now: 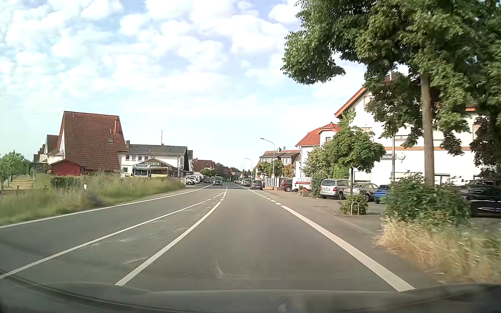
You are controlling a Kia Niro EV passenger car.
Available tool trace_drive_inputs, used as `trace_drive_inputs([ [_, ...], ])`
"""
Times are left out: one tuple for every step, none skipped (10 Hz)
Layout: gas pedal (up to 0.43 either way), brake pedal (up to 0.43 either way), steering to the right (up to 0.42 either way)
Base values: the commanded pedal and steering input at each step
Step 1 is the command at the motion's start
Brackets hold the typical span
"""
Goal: Follow the waypoints while adhering to traffic rules and regulations
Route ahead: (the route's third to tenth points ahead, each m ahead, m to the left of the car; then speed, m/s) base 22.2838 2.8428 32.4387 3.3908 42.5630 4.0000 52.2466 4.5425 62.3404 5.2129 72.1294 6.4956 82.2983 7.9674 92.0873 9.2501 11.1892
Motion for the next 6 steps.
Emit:
trace_drive_inputs([
  [0.039, 0.03, -0.019],
  [0.039, 0.024, -0.019],
  [0.039, 0.024, -0.019],
  [0.039, 0.03, -0.019],
  [0.039, 0.024, -0.019],
  [0.039, 0.024, -0.019],
])
